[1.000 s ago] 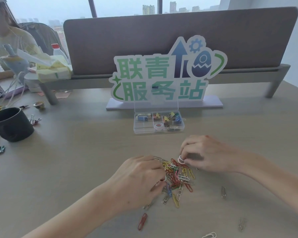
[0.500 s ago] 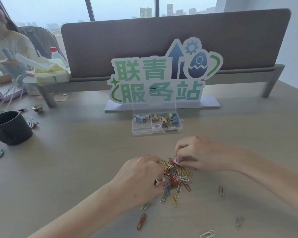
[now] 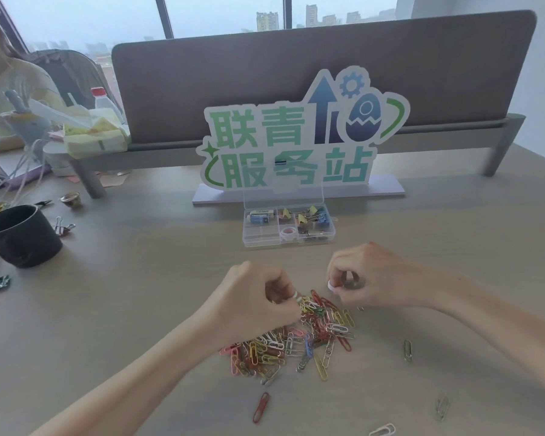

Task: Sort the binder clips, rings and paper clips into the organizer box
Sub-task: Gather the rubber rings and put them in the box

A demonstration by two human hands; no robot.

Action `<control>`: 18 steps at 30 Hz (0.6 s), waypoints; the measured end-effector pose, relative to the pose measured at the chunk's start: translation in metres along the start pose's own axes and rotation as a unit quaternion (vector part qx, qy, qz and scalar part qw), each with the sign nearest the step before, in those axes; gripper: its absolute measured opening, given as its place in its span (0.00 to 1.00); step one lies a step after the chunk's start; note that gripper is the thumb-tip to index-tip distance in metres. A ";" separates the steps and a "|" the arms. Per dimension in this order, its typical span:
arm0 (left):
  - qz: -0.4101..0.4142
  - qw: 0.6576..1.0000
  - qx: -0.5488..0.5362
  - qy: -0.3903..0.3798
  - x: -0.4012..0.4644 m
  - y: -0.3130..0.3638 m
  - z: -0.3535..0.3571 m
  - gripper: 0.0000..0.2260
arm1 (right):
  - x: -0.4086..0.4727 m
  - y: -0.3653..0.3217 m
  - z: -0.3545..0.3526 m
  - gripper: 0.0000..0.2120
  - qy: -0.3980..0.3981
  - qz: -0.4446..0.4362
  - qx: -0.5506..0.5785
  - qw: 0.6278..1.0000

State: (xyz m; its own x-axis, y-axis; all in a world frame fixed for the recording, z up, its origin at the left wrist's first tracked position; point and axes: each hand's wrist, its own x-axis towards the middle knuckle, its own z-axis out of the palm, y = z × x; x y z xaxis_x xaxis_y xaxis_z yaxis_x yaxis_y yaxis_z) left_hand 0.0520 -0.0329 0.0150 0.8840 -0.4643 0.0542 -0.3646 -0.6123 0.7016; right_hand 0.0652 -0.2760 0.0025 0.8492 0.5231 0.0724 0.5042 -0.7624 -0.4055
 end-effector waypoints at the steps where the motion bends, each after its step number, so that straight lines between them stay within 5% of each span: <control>1: -0.007 1.000 -0.019 0.000 0.001 -0.001 -0.002 0.04 | 0.000 0.000 0.000 0.04 0.003 0.005 0.005 1.000; 18: -0.017 0.990 -0.138 -0.023 0.006 -0.007 -0.010 0.04 | -0.003 -0.002 -0.003 0.07 0.043 0.007 0.019 0.999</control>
State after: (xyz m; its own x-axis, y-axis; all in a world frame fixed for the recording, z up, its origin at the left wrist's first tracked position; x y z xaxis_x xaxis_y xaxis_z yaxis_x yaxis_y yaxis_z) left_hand 0.0631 -0.0253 0.0182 0.8774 -0.4797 -0.0009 -0.2361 -0.4334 0.8697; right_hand 0.0627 -0.2773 0.0060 0.8677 0.4758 0.1441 0.4867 -0.7539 -0.4414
